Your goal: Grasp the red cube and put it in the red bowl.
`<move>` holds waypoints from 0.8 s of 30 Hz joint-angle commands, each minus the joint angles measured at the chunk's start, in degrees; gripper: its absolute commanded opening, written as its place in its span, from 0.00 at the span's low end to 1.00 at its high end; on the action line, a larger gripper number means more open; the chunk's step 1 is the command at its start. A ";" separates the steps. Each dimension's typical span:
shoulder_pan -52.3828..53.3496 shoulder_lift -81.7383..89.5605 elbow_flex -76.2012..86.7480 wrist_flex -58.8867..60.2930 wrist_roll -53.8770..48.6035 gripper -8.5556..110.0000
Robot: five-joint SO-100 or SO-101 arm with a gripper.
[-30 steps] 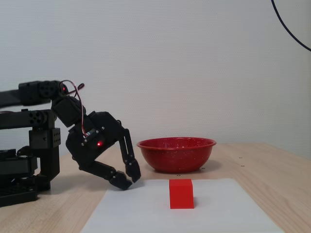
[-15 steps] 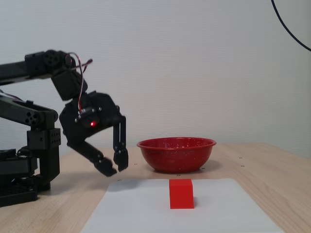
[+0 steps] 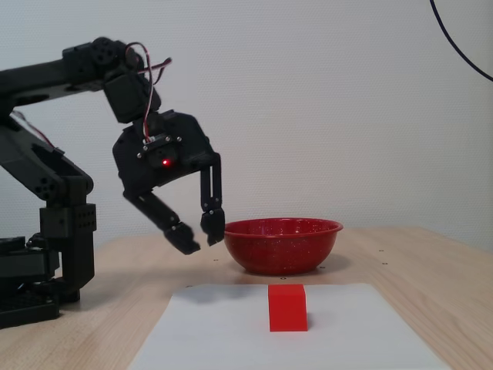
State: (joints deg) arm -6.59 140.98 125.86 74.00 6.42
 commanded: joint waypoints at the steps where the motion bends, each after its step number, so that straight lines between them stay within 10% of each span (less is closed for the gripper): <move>1: -0.70 -3.34 -8.96 -0.18 0.35 0.12; 24: -6.33 -37.44 -43.42 9.32 0.35 0.27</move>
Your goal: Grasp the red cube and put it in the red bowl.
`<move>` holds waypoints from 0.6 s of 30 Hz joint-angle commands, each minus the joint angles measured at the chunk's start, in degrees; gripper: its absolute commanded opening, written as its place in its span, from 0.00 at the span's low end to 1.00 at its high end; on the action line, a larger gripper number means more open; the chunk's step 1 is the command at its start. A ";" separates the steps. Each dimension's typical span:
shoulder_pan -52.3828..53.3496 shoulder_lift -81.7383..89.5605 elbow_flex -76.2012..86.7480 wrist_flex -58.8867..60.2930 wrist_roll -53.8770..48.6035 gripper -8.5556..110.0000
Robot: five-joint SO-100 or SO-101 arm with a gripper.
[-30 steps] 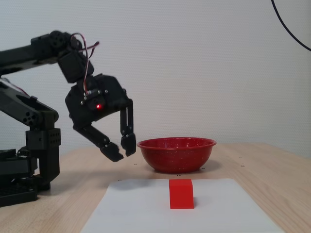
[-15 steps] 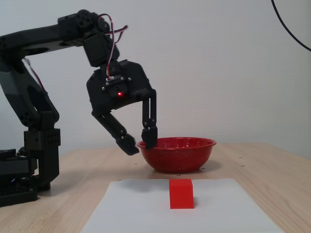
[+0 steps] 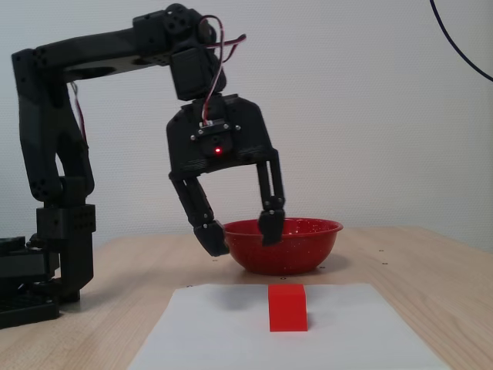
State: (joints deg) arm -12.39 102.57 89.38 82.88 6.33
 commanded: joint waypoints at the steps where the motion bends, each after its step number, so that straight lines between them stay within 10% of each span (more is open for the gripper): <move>1: -0.53 -0.35 -8.26 0.79 0.44 0.29; 18: -2.11 -18.72 -23.20 -2.11 1.49 0.54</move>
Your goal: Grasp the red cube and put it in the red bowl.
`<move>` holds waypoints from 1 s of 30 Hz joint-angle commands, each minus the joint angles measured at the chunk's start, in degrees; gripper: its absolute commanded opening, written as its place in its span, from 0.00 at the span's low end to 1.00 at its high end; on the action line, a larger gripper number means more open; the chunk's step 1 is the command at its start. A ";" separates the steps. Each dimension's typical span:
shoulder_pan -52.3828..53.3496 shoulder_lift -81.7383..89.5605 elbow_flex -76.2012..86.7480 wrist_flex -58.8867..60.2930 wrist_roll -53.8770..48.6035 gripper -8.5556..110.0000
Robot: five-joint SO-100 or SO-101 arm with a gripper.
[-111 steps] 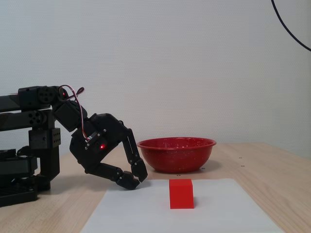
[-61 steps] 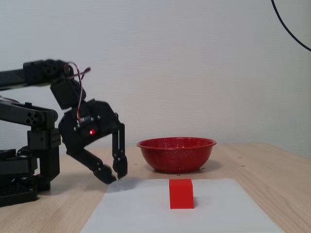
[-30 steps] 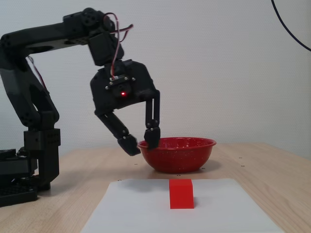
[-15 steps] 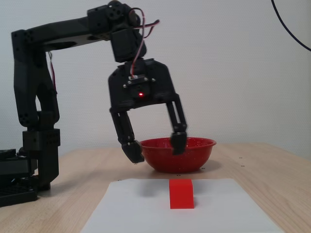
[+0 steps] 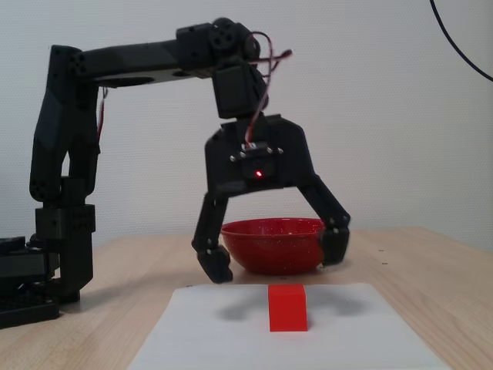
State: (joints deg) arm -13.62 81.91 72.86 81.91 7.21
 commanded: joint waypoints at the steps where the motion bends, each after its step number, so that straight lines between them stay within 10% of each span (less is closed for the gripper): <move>1: -0.97 0.88 -7.38 -1.05 0.62 0.54; 30: 1.49 -14.77 -21.53 5.19 0.44 0.63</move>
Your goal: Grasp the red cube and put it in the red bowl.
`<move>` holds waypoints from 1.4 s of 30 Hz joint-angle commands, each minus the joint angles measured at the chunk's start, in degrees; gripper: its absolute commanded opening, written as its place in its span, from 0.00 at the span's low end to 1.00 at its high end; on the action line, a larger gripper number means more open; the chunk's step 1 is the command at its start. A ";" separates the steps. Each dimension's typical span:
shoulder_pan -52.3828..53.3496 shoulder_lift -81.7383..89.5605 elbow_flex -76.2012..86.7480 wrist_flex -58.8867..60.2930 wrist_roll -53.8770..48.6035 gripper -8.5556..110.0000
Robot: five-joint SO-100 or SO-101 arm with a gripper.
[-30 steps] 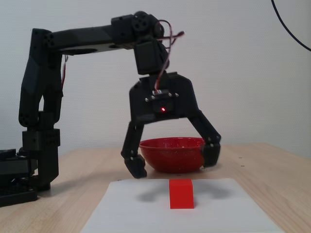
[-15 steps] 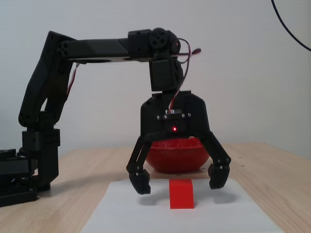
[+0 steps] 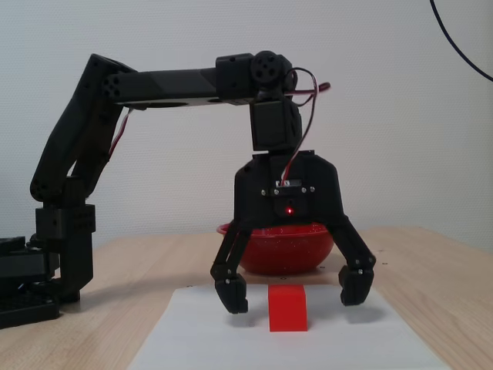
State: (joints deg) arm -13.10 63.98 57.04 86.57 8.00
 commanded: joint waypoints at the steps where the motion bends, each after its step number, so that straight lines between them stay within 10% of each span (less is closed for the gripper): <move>1: 0.97 2.99 -5.71 0.62 -0.44 0.63; 20: 1.23 2.20 -6.33 3.25 0.35 0.50; 31: 0.44 2.90 -8.61 7.03 1.67 0.07; 42: 0.62 4.66 -17.67 16.61 -0.26 0.07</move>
State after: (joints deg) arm -12.57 63.19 45.79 102.04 8.44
